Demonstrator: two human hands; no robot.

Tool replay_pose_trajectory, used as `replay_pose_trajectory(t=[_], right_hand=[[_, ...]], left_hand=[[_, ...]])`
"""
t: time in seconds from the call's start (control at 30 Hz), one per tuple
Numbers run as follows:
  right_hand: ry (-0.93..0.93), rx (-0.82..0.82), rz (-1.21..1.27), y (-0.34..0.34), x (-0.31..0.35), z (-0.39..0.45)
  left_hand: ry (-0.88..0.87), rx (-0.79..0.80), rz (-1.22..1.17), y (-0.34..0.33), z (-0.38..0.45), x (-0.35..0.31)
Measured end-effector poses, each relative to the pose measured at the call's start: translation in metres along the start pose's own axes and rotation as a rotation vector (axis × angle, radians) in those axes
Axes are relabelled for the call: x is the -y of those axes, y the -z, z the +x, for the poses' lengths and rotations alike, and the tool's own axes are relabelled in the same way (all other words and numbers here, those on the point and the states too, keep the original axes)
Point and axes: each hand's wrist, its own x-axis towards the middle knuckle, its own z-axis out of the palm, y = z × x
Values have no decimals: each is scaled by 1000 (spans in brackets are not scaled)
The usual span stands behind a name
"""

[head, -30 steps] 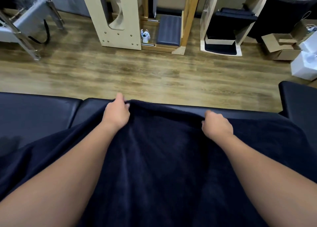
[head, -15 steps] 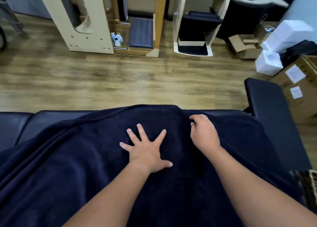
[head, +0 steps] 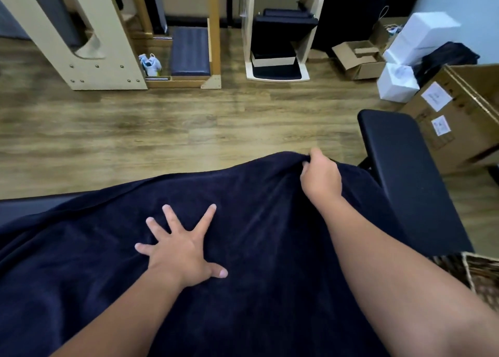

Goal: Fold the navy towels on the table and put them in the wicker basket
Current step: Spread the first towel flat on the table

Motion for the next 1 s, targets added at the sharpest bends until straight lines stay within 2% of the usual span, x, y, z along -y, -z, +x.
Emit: replay_pose_trajectory(t=[0.07,0.2,0.33,0.43,0.6,0.7,0.9,1.0], right_hand=[[41,32,76,-2,-2,4],[-8,225,-144,-7,-22,-2],[-157,268,-134,-1,-62,-11],[-209,228,-138,4,-79,-19],[43,52,-98,7,-90,-62],[-33,29,-12,7,-102,-111],[-83,67,-109,7,-148,-210],[-166,102,-145,15,-155,-248]], left_hand=[[19,22,11,2,2,-4],[27,38,1,3,3,-6],[19,31,3,2,3,-5],[19,17,22,2,2,-7],[14,5,19,0,3,-6],[24,9,20,0,3,-6],[59,1,-26,2,-5,-9],[33,-108,53,-4,-19,-14]])
